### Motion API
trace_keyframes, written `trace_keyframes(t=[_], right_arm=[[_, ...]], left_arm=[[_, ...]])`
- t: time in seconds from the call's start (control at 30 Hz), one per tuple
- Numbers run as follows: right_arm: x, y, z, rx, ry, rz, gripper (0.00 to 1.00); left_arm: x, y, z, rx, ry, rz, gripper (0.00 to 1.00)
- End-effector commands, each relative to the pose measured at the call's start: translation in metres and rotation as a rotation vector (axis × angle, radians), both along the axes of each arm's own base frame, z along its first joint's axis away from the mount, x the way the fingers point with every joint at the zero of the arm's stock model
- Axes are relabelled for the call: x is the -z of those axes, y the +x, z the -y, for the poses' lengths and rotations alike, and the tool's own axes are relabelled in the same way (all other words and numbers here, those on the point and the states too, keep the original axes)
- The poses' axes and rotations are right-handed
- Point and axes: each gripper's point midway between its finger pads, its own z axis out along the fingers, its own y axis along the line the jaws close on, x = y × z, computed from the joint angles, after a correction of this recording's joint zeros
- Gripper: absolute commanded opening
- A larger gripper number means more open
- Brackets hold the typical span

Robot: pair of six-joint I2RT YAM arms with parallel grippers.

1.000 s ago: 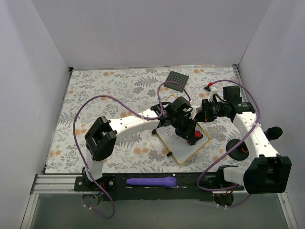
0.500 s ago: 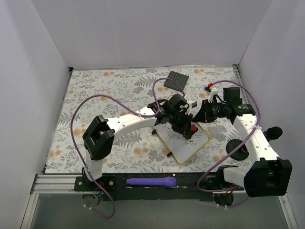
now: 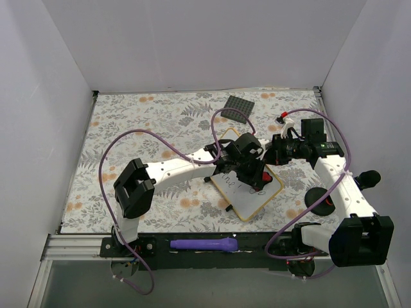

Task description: Erase the whiteboard

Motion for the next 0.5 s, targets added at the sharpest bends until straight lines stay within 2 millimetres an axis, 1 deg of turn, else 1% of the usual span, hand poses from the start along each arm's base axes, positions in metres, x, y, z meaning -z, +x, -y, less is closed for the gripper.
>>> trace_keyframes(t=[0.0, 0.03, 0.13, 0.17, 0.23, 0.27, 0.3, 0.37, 0.4, 0.47], right_arm=[[0.002, -0.022, -0.01, -0.021, 0.053, -0.095, 0.01], [0.002, -0.022, -0.011, -0.019, 0.055, -0.098, 0.01], [0.001, -0.02, -0.011, -0.018, 0.053, -0.095, 0.01], [0.001, -0.021, -0.011, -0.018, 0.053, -0.095, 0.01], [0.001, -0.02, -0.011, -0.019, 0.056, -0.097, 0.01], [0.001, -0.02, -0.011, -0.019, 0.056, -0.097, 0.01], [0.001, -0.019, -0.011, -0.021, 0.056, -0.097, 0.01], [0.0, -0.018, -0.011, -0.023, 0.054, -0.094, 0.01], [0.0, -0.018, -0.011, -0.025, 0.054, -0.091, 0.01], [0.0, -0.018, -0.011, -0.027, 0.05, -0.091, 0.01]], left_arm=[[-0.019, 0.061, -0.001, -0.173, -0.024, 0.124, 0.0], [-0.022, 0.06, 0.0, -0.173, -0.03, 0.119, 0.0], [-0.023, 0.045, 0.006, -0.13, -0.041, 0.119, 0.0], [-0.02, 0.036, 0.01, -0.108, -0.047, 0.113, 0.0], [-0.019, 0.023, 0.015, -0.063, -0.055, 0.116, 0.0], [-0.016, 0.011, 0.019, -0.036, -0.048, 0.118, 0.0], [-0.011, 0.006, 0.018, -0.024, -0.038, 0.108, 0.0], [-0.008, -0.004, 0.017, 0.01, -0.04, 0.084, 0.0], [0.001, -0.008, 0.012, 0.017, -0.023, 0.07, 0.0], [0.003, -0.011, 0.006, 0.021, -0.007, 0.067, 0.0]])
